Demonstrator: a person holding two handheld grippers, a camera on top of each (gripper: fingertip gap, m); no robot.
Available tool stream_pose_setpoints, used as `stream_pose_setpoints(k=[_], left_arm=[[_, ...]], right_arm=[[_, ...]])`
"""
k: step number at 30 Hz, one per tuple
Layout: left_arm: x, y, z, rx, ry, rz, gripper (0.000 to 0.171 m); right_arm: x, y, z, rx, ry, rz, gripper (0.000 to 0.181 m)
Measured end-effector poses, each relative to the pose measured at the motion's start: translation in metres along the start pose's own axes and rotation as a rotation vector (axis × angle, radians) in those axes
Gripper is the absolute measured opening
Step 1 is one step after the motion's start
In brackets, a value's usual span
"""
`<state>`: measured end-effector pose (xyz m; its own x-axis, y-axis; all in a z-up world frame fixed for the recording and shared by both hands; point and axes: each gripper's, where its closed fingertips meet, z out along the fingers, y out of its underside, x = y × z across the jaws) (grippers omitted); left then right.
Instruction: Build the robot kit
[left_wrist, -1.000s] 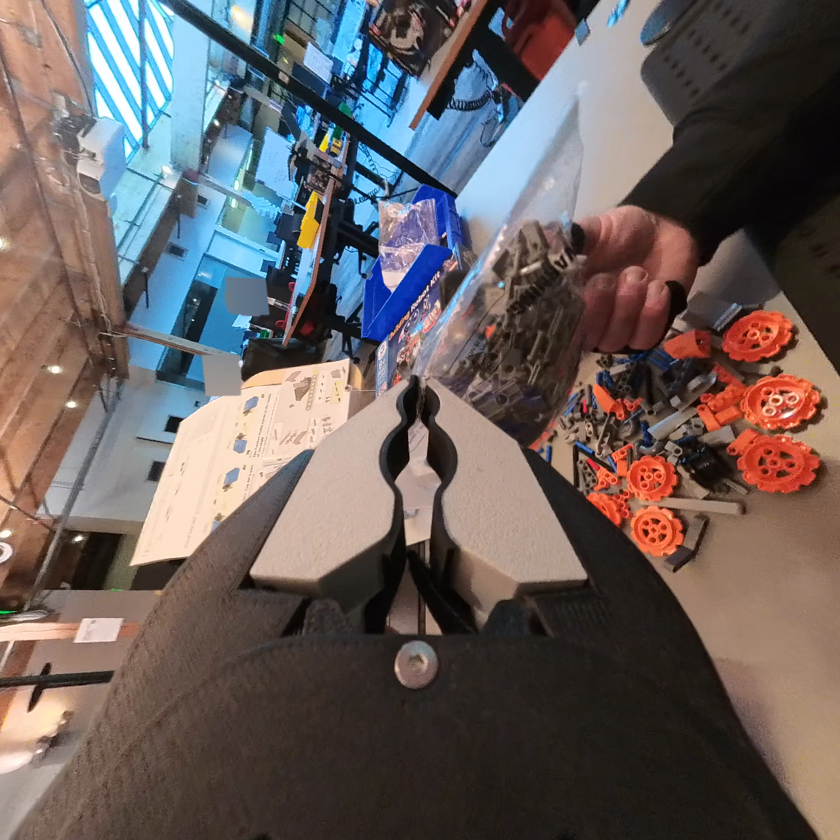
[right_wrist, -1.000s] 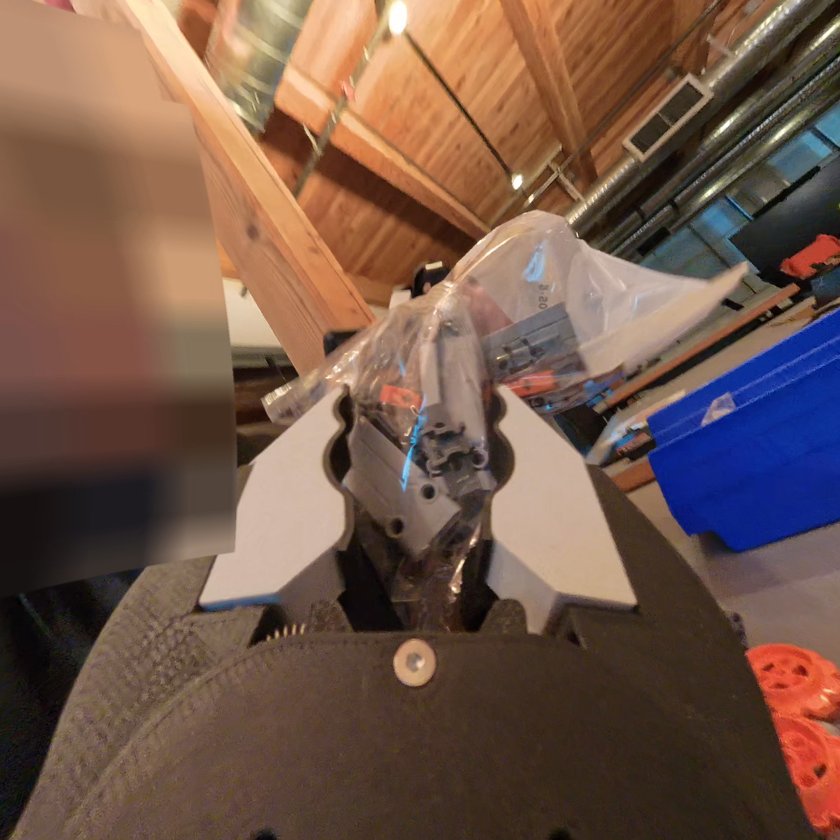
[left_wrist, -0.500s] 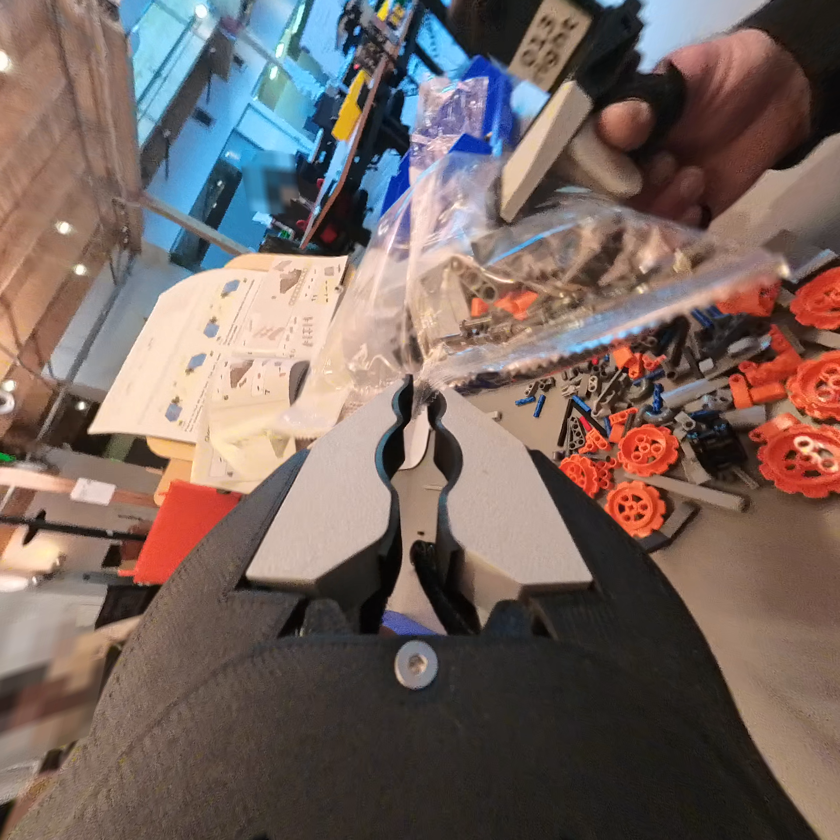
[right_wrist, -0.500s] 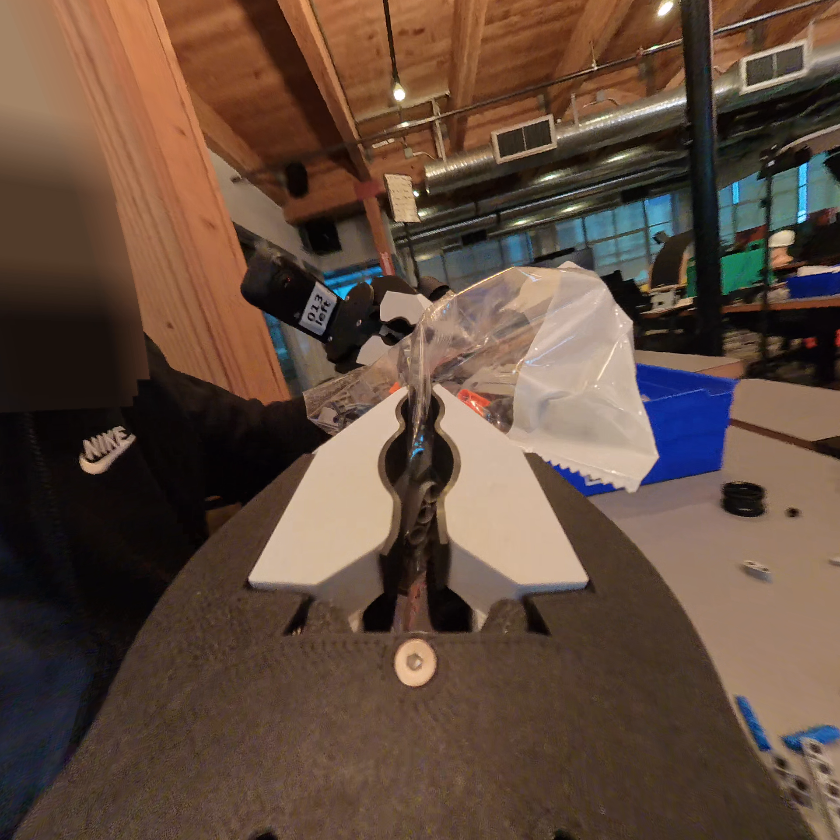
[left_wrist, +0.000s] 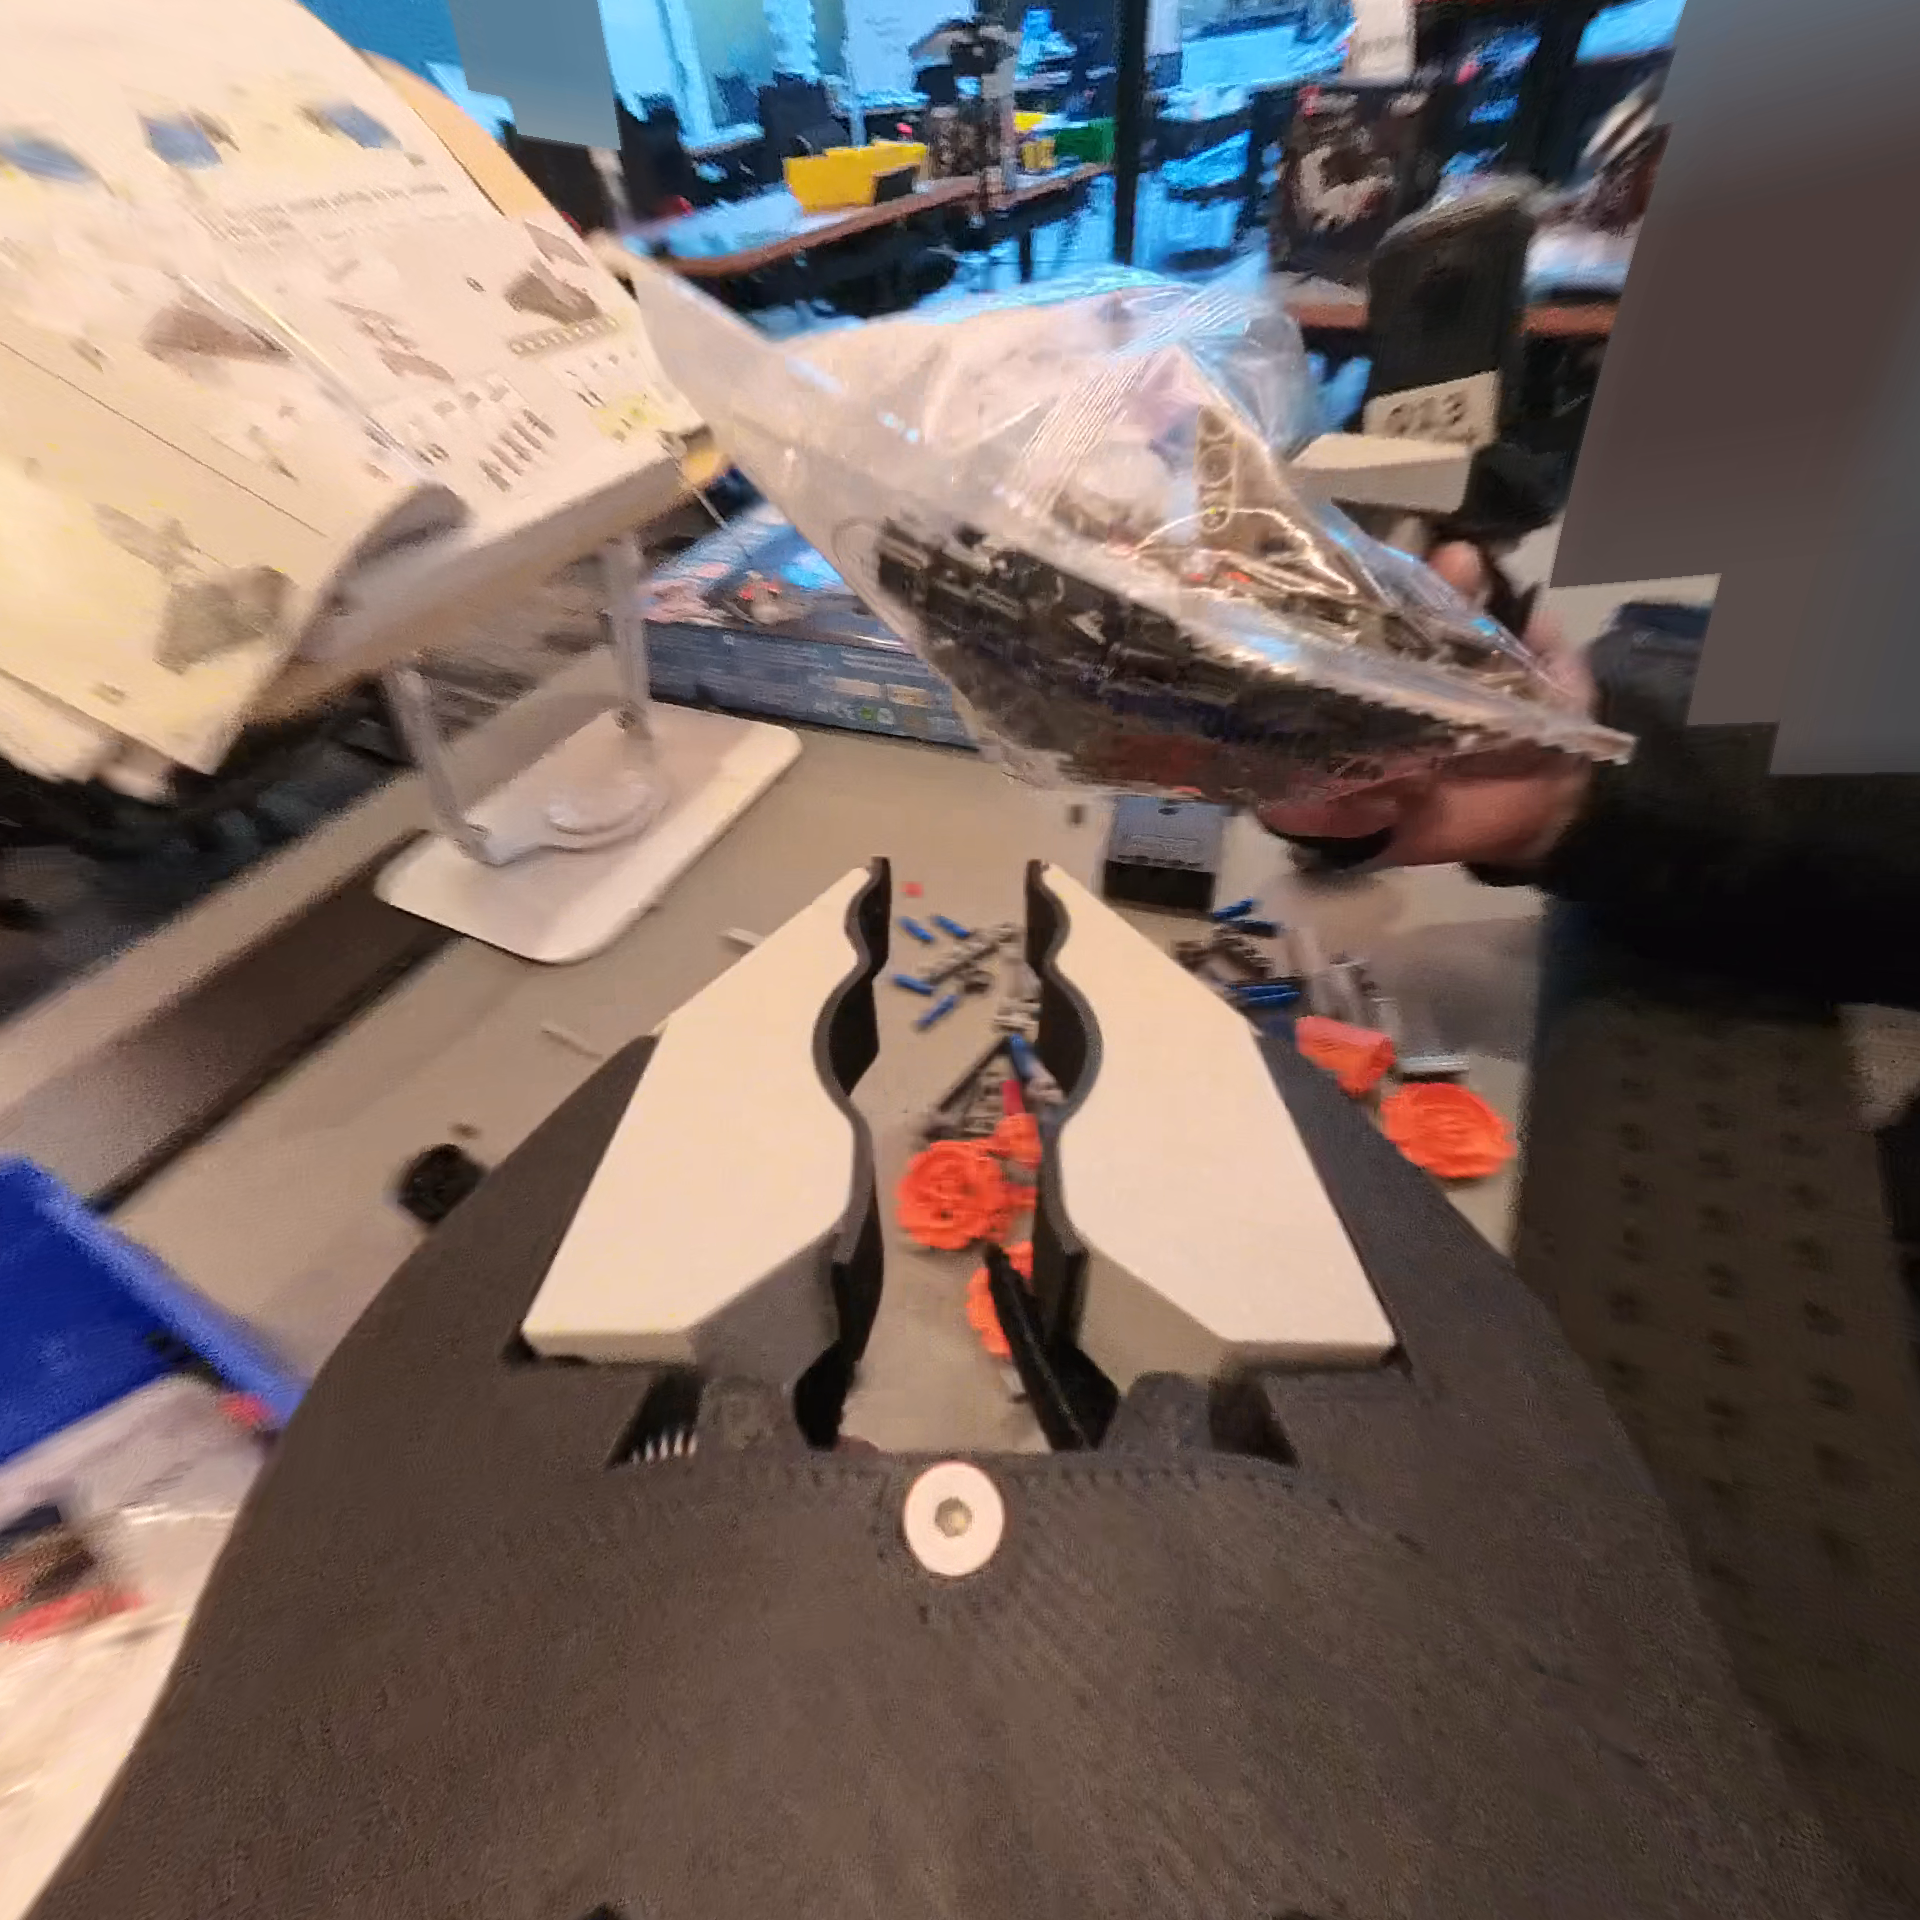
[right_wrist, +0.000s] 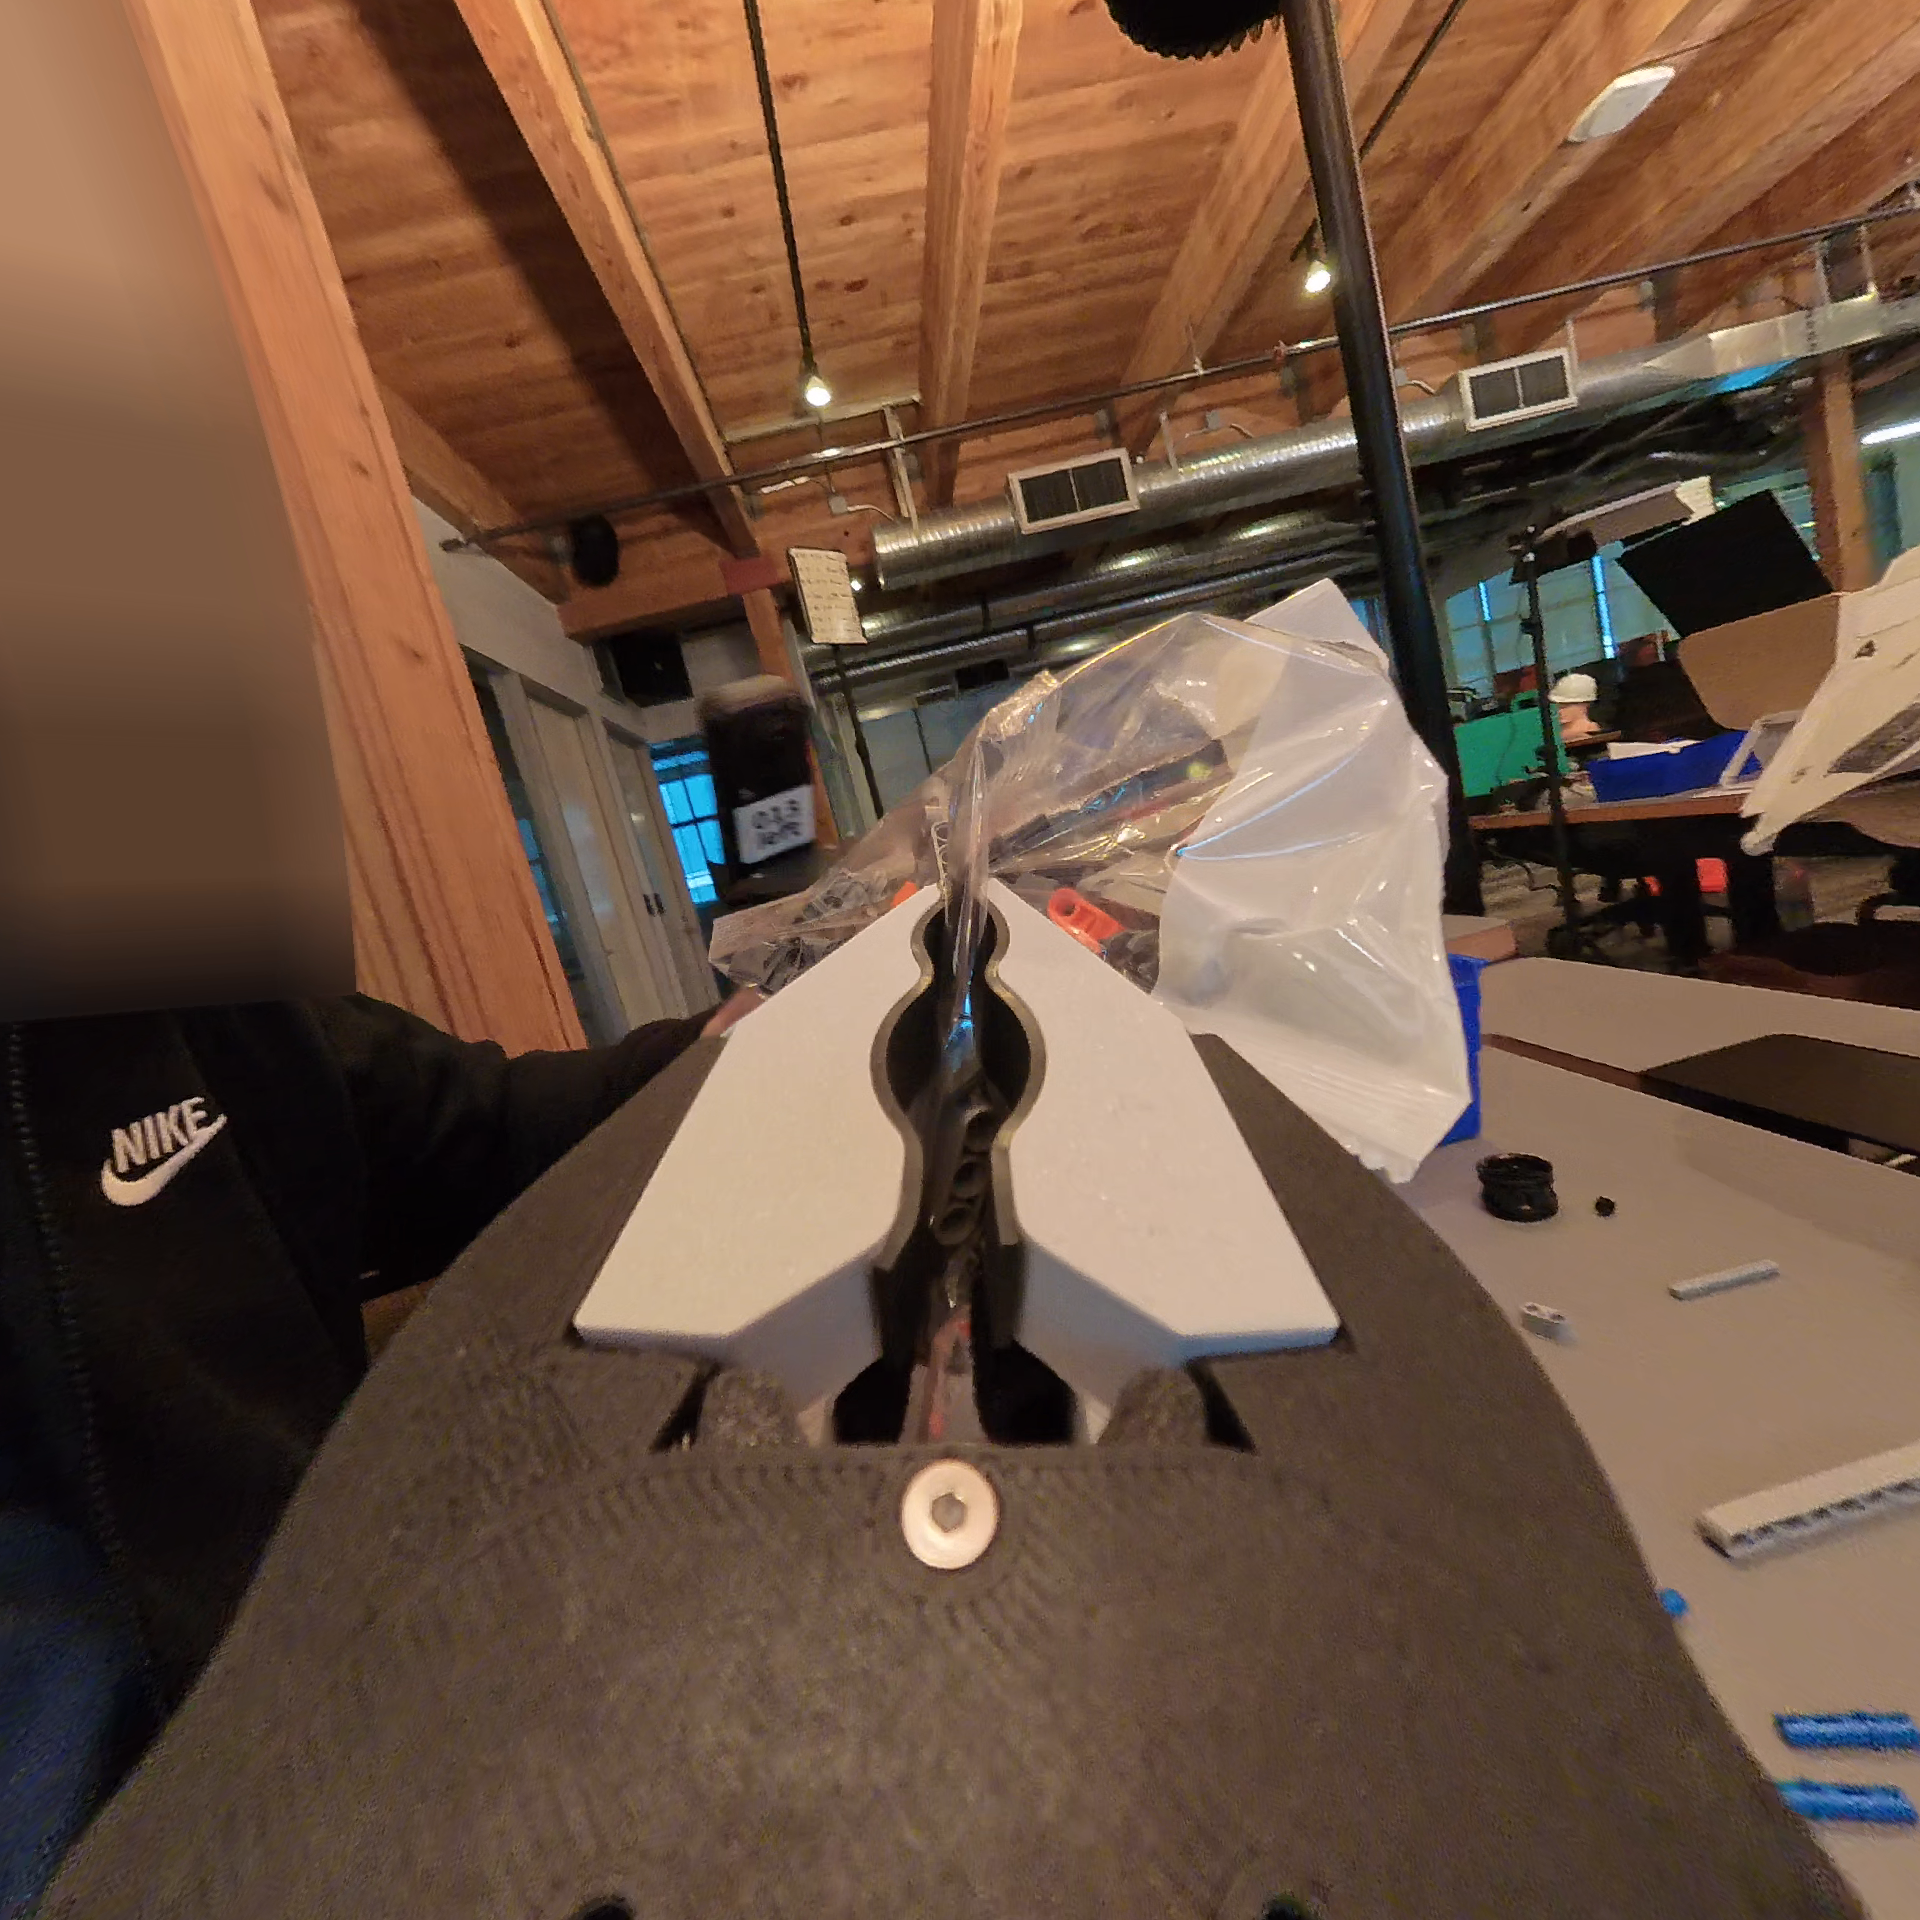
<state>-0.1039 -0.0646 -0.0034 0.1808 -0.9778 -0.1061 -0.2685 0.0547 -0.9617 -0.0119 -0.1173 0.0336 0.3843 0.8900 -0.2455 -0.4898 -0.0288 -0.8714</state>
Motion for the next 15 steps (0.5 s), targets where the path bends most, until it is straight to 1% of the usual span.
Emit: stream_pose_setpoints(k=[2,5,7,8,10,12,14,15], left_arm=[[-0.002,-0.009,-0.003,0.017,-0.100,0.208,0.035],[0.011,-0.013,-0.001,-0.003,-0.140,0.433,0.056],[0.016,-0.015,0.001,-0.015,-0.193,0.606,0.065],[0.016,-0.015,0.002,-0.031,-0.231,0.702,0.066],[0.027,-0.014,0.005,-0.042,-0.259,0.921,0.057],[0.038,-0.015,0.009,-0.051,-0.257,1.060,0.047],[0.044,-0.012,0.011,-0.077,-0.209,1.069,0.016],[0.044,-0.011,0.012,-0.096,-0.186,1.039,0.013]], right_arm=[[0.000,0.002,0.001,-0.023,0.008,-0.017,0.000],[0.003,0.009,0.004,-0.076,0.035,-0.044,0.000],[0.003,0.013,0.005,-0.093,0.027,-0.015,0.000],[0.003,0.016,0.006,-0.102,0.021,0.013,0.000],[0.005,0.024,0.009,-0.134,-0.010,0.126,0.000],[0.009,0.031,0.009,-0.147,-0.035,0.251,0.000],[0.007,0.029,0.008,-0.124,-0.073,0.333,0.000],[0.008,0.030,0.008,-0.129,-0.075,0.350,0.001]])
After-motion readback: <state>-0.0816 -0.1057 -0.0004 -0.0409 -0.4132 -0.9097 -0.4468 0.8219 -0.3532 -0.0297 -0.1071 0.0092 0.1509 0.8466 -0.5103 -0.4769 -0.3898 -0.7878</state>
